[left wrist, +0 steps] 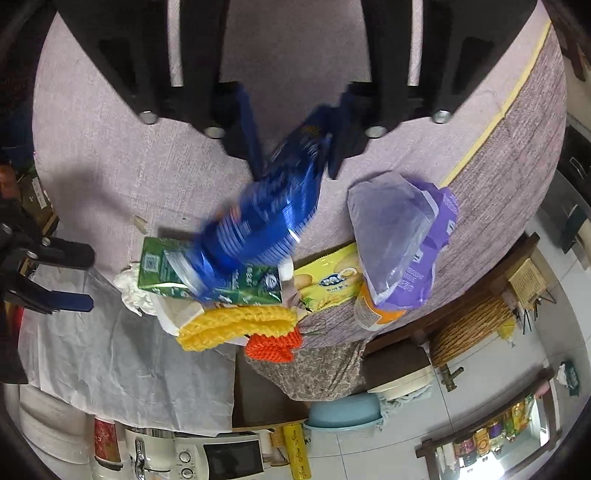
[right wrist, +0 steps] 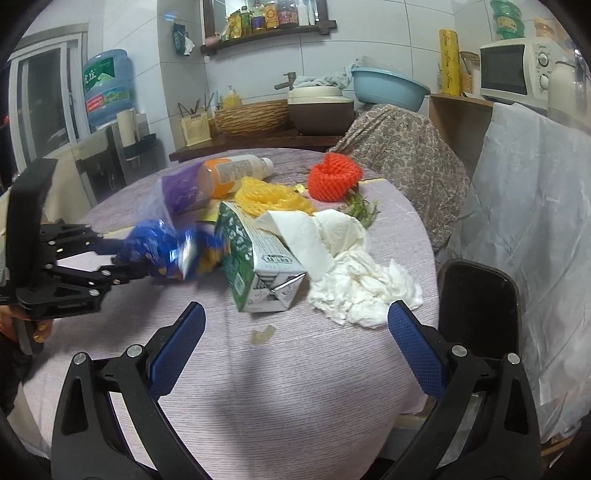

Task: Collect trash
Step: 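Grasp the blue snack wrapper with the left tool while the right tool grasps white tissues, then carry both items to the black bin and open both tools to drop them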

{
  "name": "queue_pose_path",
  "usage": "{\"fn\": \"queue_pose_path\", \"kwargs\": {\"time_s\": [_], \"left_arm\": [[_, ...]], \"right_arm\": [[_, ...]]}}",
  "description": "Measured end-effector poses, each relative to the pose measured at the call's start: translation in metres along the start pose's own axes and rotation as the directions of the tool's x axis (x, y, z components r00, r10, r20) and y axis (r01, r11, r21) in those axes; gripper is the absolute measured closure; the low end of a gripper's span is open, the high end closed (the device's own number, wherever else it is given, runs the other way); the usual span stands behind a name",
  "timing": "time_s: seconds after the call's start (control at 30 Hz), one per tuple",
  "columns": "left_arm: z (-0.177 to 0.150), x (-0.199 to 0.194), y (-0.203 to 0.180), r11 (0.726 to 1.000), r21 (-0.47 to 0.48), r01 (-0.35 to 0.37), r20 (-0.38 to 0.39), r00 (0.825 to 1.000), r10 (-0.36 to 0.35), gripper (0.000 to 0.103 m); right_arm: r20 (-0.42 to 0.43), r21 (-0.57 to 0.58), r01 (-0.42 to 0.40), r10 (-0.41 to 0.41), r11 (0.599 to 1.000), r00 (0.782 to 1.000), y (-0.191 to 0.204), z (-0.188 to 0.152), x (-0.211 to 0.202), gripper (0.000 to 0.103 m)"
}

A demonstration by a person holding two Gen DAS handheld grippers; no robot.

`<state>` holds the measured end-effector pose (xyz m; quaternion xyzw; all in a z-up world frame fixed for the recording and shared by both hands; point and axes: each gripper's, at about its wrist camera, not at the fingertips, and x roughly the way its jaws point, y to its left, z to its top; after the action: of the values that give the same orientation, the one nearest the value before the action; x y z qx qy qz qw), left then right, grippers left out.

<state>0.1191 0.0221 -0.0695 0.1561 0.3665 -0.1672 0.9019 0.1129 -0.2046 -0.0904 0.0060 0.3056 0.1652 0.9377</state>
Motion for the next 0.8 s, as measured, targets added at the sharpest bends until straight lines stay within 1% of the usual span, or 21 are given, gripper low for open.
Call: {"fn": "queue_pose_path", "kwargs": {"time_s": [0.07,0.13,0.2,0.3,0.4,0.47,0.53,0.57,0.63,0.7,0.8], "left_arm": [[-0.002,-0.001,0.0,1.0,-0.01,0.009,0.0,1.0,-0.009,0.079],[-0.004,-0.003,-0.001,1.0,-0.013,0.016,0.0,1.0,-0.016,0.086],[-0.007,-0.006,-0.003,1.0,-0.015,0.019,0.009,1.0,-0.019,0.088],[-0.007,-0.008,-0.005,1.0,-0.019,0.024,0.014,1.0,-0.024,0.089],[-0.008,-0.011,-0.007,0.999,-0.025,0.026,0.02,0.999,-0.026,0.091],[-0.008,-0.012,-0.006,0.999,-0.036,0.028,0.024,0.999,-0.028,0.092],[-0.009,-0.015,-0.006,0.998,-0.051,0.045,0.028,0.999,-0.044,0.093],[-0.01,-0.016,-0.006,0.997,-0.057,0.048,0.031,0.998,-0.047,0.093],[-0.011,-0.019,-0.006,0.996,-0.069,0.051,0.037,0.998,-0.049,0.093],[-0.012,-0.022,-0.006,0.995,-0.08,0.056,0.045,0.998,-0.052,0.093],[-0.014,-0.027,-0.006,0.994,-0.095,0.061,0.055,0.997,-0.056,0.094]], "right_arm": [[-0.011,-0.004,0.015,-0.015,1.0,1.0,-0.007,0.0,0.005,0.005],[-0.035,-0.007,0.039,-0.039,0.999,0.999,-0.016,0.0,0.014,0.005],[-0.054,-0.009,0.061,-0.061,0.998,0.997,-0.025,0.0,0.022,0.007],[-0.088,-0.019,0.081,-0.083,0.997,0.993,-0.037,0.002,0.035,0.018],[-0.114,-0.044,0.085,-0.089,0.995,0.989,-0.043,0.006,0.049,0.022],[-0.133,-0.057,0.094,-0.101,0.994,0.986,-0.046,0.008,0.057,0.03],[-0.14,-0.054,0.068,-0.075,0.996,0.987,-0.048,0.009,0.062,0.043],[-0.137,-0.054,0.062,-0.069,0.997,0.988,-0.047,0.009,0.063,0.046],[-0.135,-0.05,0.055,-0.062,0.997,0.989,-0.045,0.009,0.062,0.055],[-0.135,-0.044,0.053,-0.059,0.998,0.989,-0.042,0.007,0.06,0.06],[-0.12,-0.036,0.044,-0.048,0.998,0.992,-0.04,0.002,0.053,0.062]]}}
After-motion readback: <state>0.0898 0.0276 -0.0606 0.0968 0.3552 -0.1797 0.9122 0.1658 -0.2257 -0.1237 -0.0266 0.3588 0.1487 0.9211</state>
